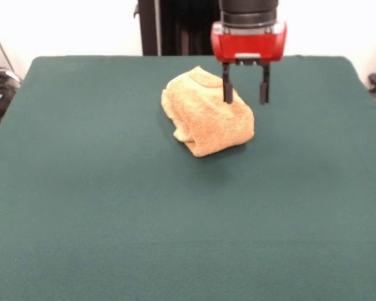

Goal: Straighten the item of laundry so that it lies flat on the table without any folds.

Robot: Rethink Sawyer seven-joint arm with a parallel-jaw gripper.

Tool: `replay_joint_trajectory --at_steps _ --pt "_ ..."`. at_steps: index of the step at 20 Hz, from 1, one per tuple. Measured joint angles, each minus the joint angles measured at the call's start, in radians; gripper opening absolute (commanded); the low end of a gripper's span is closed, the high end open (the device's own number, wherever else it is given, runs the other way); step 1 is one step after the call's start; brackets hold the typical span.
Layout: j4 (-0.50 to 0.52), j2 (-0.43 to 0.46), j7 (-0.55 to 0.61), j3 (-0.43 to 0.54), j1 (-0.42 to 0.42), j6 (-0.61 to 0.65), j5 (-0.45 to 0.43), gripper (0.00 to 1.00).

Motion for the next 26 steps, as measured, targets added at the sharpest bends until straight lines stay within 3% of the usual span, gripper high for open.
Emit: replay_joint_trajectory --at_steps 6,14,18,26 --pt "0.081 -0.042 0.001 -0.023 -0.047 0.0 0.043 1.0" --pt "0.191 -0.223 0.001 -0.08 -0.137 0.078 0.043 1.0" --pt "0.271 -0.378 0.001 -0.082 -0.208 0.126 0.053 1.0" --pt "0.391 -0.51 0.001 -0.034 -0.227 0.092 0.078 1.0"
